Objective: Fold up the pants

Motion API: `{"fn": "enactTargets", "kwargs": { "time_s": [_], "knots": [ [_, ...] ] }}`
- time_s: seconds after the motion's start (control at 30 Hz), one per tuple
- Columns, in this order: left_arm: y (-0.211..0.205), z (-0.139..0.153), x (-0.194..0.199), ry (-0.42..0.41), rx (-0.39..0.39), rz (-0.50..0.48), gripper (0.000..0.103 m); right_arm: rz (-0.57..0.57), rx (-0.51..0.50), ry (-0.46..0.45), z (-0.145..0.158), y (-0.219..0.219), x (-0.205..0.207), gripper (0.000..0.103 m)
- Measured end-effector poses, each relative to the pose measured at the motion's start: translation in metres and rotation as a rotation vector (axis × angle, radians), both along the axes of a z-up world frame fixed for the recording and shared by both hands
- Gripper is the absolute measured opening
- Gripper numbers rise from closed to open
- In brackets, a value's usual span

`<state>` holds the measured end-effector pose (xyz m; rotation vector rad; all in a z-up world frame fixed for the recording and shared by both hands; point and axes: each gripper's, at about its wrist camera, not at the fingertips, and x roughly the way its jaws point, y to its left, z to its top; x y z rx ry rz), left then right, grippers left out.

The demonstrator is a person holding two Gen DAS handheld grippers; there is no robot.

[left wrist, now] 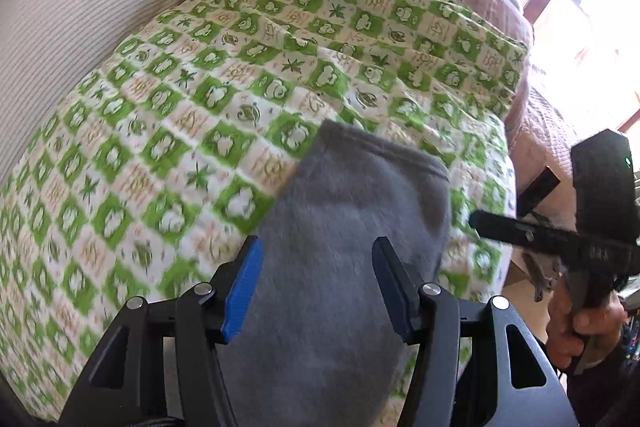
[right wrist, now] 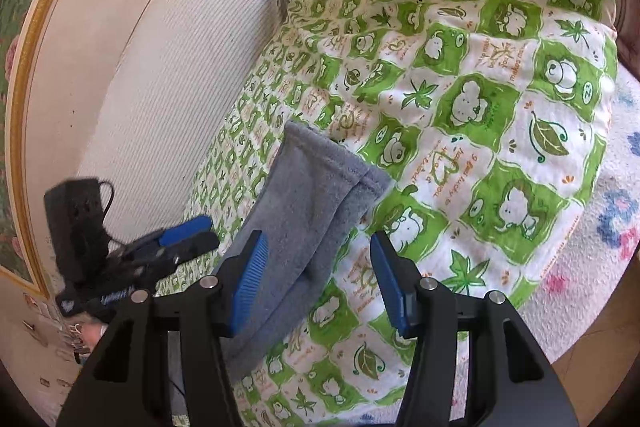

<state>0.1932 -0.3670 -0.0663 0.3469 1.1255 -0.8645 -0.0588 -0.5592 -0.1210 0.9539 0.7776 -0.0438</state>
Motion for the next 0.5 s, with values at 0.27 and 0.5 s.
{"fn": "enactTargets", "kwargs": {
  "time_s": [0.27, 0.5],
  "knots": [
    [-0.034, -0.013, 0.024, -0.005, 0.037, -0.060, 0.057, 0.001, 0.036, -0.011, -0.010, -0.006, 0.007, 0.055],
    [-0.071, -0.036, 0.041, 0.041, 0.078, -0.130, 0.057, -0.011, 0.105, -0.012, -0.021, -0.012, 0.018, 0.055]
  ]
}}
